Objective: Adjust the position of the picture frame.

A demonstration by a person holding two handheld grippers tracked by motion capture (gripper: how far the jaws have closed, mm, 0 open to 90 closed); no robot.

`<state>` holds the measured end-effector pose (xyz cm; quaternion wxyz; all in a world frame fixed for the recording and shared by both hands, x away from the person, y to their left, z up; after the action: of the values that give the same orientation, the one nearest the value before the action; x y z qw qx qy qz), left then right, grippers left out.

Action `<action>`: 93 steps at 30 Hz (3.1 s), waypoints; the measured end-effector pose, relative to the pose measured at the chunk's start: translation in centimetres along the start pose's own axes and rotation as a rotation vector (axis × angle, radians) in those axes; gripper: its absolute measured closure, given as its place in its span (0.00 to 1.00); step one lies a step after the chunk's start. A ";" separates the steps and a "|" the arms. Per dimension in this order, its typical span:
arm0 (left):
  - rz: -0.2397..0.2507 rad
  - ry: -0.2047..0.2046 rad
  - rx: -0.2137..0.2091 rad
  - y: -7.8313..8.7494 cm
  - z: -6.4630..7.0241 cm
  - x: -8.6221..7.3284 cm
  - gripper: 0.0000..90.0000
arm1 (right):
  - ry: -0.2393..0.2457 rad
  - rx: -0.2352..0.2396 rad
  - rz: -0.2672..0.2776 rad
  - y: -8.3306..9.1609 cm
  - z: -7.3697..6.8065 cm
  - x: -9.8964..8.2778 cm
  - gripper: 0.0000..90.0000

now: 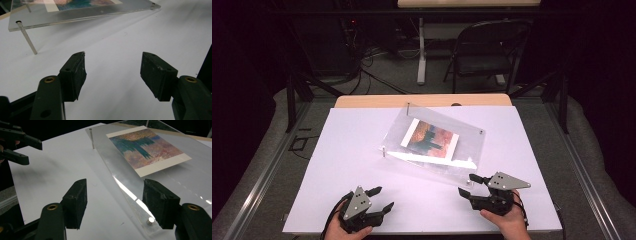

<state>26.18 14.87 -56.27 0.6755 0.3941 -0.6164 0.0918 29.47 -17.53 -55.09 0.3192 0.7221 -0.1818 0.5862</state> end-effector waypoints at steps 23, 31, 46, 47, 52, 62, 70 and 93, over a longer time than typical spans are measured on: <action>-0.006 0.009 -0.014 0.1 -0.1 0.0 0.41 | 0.031 -0.002 -0.003 -0.2 -0.5 0.0 0.41; 0.008 0.041 -0.006 0.1 -0.4 0.1 0.41 | 0.042 -0.007 0.003 -0.1 -0.4 0.1 0.41; 0.058 0.132 0.050 -0.9 -3.9 2.0 0.41 | 0.044 -0.012 0.015 -0.1 -0.5 0.3 0.42; 0.057 0.137 0.061 -1.0 -4.3 2.1 0.42 | 0.048 -0.012 0.016 -0.1 -0.5 0.3 0.42; 0.013 0.172 0.095 -2.6 -6.5 2.1 0.43 | 0.047 -0.014 0.011 -0.1 -0.5 0.2 0.42; -0.133 0.213 0.159 -5.9 -9.7 1.6 0.47 | 0.047 -0.013 0.015 0.0 -0.4 0.3 0.42; -0.200 0.284 0.177 -8.1 -12.1 1.3 0.60 | 0.049 -0.010 0.015 0.0 -0.5 0.3 0.45; -0.247 0.273 0.192 -10.5 -14.0 1.4 0.80 | 0.047 -0.062 -0.212 -0.8 -0.7 -0.4 0.65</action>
<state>43.56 16.38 -58.37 0.7183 0.5130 -0.4546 0.1190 29.33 -16.52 -55.58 0.4057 0.7130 -0.1150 0.5602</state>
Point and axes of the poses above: each handheld gripper's, and its own axes: y roughly backward along the jaws, x roughly out of its top, z roughly to its right, the point moved 6 cm from there along -y, roughly forward along the jaws, and after that the axes turned 7 degrees about z, right-handed, at the moved point
